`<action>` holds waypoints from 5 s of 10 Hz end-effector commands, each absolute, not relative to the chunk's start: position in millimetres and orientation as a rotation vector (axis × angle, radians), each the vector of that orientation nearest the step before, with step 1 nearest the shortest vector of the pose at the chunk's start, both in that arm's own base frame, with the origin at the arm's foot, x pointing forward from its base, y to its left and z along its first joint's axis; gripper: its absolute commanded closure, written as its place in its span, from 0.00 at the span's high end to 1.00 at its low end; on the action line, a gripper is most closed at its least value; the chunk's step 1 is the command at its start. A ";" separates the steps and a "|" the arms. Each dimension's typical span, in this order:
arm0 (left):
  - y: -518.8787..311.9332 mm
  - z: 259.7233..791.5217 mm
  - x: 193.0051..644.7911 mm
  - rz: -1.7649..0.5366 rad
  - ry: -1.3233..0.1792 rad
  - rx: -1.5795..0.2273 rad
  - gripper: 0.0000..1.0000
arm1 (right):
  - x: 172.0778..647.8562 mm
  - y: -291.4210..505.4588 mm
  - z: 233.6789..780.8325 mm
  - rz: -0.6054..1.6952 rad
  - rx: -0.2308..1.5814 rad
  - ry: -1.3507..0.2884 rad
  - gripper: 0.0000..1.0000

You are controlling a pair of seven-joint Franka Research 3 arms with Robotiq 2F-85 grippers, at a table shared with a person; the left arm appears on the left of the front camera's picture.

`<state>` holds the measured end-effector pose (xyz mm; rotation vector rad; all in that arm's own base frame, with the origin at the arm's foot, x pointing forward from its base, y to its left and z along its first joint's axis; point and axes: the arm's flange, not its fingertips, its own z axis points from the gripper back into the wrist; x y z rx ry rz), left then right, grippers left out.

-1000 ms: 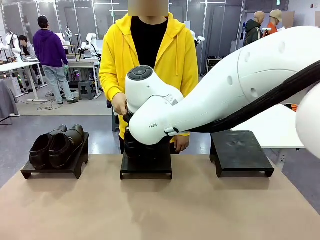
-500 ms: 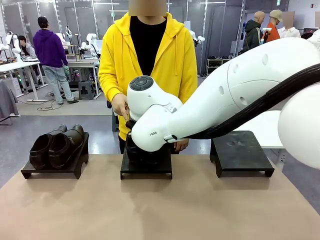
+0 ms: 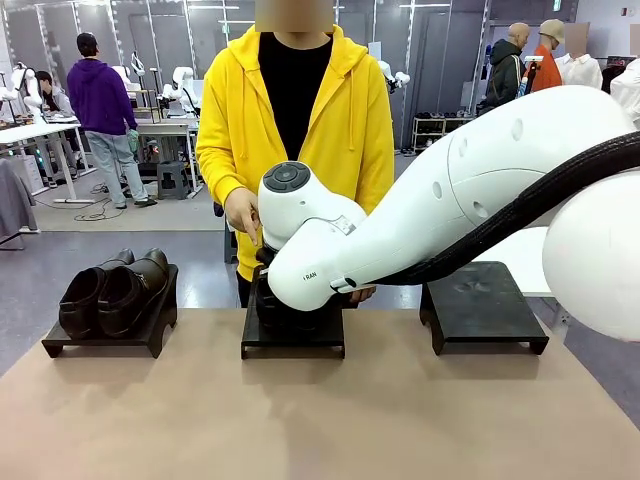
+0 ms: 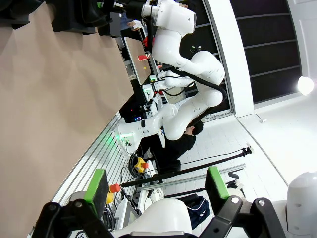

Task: Place the shoes on the stand as instructed by the person.
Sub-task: Pick up another pair of Shoes and place it on the Shoes Stand indicated by the person.

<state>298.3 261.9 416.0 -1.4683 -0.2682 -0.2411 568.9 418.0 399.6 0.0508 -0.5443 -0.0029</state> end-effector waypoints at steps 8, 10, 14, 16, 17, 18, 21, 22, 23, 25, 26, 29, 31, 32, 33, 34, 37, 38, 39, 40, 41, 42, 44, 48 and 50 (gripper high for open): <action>262.3 417.9 294.9 -0.240 -0.252 -1.463 1.00 | 552.5 400.2 411.5 -0.003 0.086 -0.632 0.95; 262.3 417.9 294.9 -0.240 -0.252 -1.463 1.00 | 552.0 398.8 415.5 0.003 0.079 -0.654 1.00; 262.3 417.9 294.9 -0.240 -0.252 -1.463 1.00 | 562.1 405.6 419.9 0.018 0.073 -0.601 1.00; 262.3 417.9 294.9 -0.240 -0.252 -1.463 1.00 | 562.1 405.6 419.9 0.018 0.073 -0.601 1.00; 262.3 417.9 294.9 -0.240 -0.252 -1.463 1.00 | 562.1 405.6 419.9 0.018 0.073 -0.601 1.00; 262.3 417.9 294.9 -0.240 -0.252 -1.463 1.00 | 562.1 405.6 419.9 0.018 0.073 -0.601 1.00; 262.3 417.9 294.9 -0.240 -0.252 -1.463 1.00 | 562.1 405.6 419.9 0.018 0.073 -0.601 1.00; 262.3 417.9 294.9 -0.240 -0.252 -1.463 1.00 | 562.1 405.6 419.9 0.018 0.073 -0.601 1.00; 262.3 417.9 294.9 -0.240 -0.252 -1.463 1.00 | 562.1 405.6 419.9 0.018 0.073 -0.601 1.00; 262.3 417.9 294.9 -0.240 -0.252 -1.463 1.00 | 562.4 405.0 421.7 0.023 0.065 -0.606 1.00; 262.3 417.9 294.9 -0.240 -0.252 -1.463 1.00 | 553.2 398.3 446.7 0.002 0.167 -0.510 1.00; 262.3 417.9 294.9 -0.240 -0.252 -1.463 1.00 | 519.5 338.0 494.1 -0.035 0.381 -0.374 1.00; 262.3 417.9 294.9 -0.240 -0.252 -1.463 1.00 | 497.6 281.1 504.5 -0.014 0.496 -0.256 1.00; 262.3 417.9 294.9 -0.240 -0.252 -1.463 1.00 | 494.6 243.6 508.2 -0.043 0.587 -0.210 1.00; 262.3 417.9 294.9 -0.240 -0.252 -1.463 1.00 | 487.9 202.8 508.7 -0.059 0.696 -0.163 1.00; 262.3 417.9 294.9 -0.240 -0.252 -1.463 1.00 | 475.2 155.6 505.5 -0.090 0.787 -0.148 1.00; 262.3 417.9 294.9 -0.240 -0.252 -1.463 1.00 | 435.1 25.6 499.2 -0.253 1.041 -0.170 1.00; 262.3 417.9 294.9 -0.240 -0.252 -1.463 1.00 | 423.6 -11.6 490.7 -0.313 1.111 -0.181 1.00; 262.3 417.9 294.9 -0.240 -0.252 -1.463 1.00 | 407.4 -43.2 476.1 -0.360 1.180 -0.196 1.00; 262.3 417.9 294.9 -0.240 -0.252 -1.463 1.00 | 394.4 -67.0 460.2 -0.415 1.231 -0.220 1.00; 262.3 417.9 294.9 -0.240 -0.252 -1.463 1.00 | 382.0 -86.6 441.7 -0.484 1.276 -0.251 1.00; 262.3 417.9 294.9 -0.240 -0.252 -1.463 1.00 | 367.2 -99.5 424.1 -0.533 1.310 -0.283 1.00; 262.3 417.9 294.9 -0.240 -0.252 -1.463 1.00 | 333.4 -107.8 390.8 -0.601 1.346 -0.323 1.00; 262.3 417.9 294.9 -0.240 -0.252 -1.463 1.00 | 282.0 -112.6 355.6 -0.742 1.333 -0.457 1.00; 262.3 417.9 294.9 -0.240 -0.252 -1.463 1.00 | 258.6 -112.2 356.1 -0.826 1.277 -0.521 1.00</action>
